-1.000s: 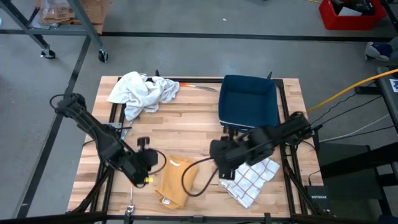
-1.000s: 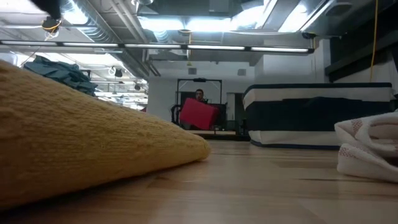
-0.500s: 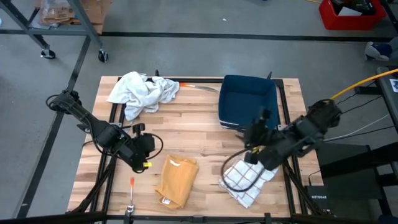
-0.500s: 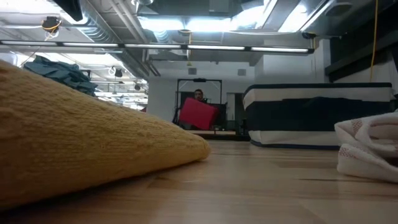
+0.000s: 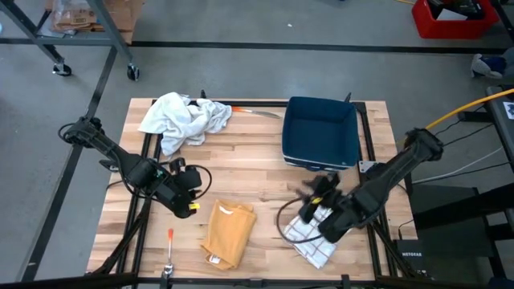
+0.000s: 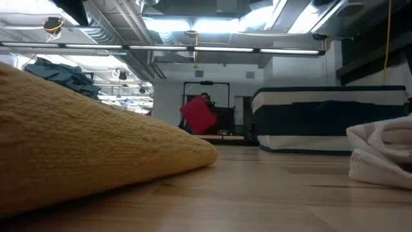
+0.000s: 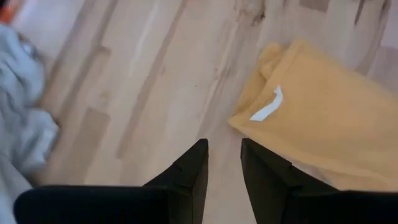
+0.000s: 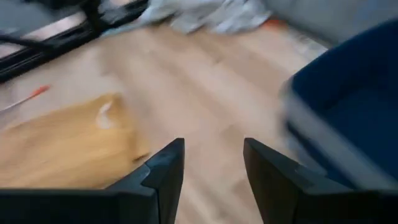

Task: Fold towel
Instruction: Stack the yellow towel on top of the white-and-brown checkered towel

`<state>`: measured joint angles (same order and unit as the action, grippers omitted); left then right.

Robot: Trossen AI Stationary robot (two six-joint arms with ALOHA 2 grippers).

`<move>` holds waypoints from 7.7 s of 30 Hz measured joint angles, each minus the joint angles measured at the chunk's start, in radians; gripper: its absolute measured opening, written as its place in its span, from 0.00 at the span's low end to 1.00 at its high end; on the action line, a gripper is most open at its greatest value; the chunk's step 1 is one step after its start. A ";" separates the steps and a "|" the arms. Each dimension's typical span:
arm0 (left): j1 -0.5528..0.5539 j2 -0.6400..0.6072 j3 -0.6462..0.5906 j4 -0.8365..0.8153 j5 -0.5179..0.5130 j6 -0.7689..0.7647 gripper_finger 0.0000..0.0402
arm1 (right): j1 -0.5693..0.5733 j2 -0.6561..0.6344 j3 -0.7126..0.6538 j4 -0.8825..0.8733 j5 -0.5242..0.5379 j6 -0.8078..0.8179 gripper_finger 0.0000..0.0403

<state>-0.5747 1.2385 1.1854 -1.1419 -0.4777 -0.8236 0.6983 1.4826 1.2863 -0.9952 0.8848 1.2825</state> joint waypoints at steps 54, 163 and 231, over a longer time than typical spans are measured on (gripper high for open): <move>-0.093 0.259 -0.329 0.665 0.154 -0.688 0.22 | -0.086 0.504 -0.090 1.057 -0.436 0.233 0.42; -0.071 0.408 -0.462 1.309 0.142 -0.333 0.04 | -0.245 0.661 -0.052 1.368 -0.606 0.228 0.03; 0.271 0.801 0.198 1.494 0.426 0.492 0.02 | 0.068 0.414 0.418 -0.430 -0.644 0.984 0.01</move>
<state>-0.3034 2.0400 1.3836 0.3522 -0.0513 -0.3321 0.7667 1.8968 1.7039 -1.4249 0.2409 2.2665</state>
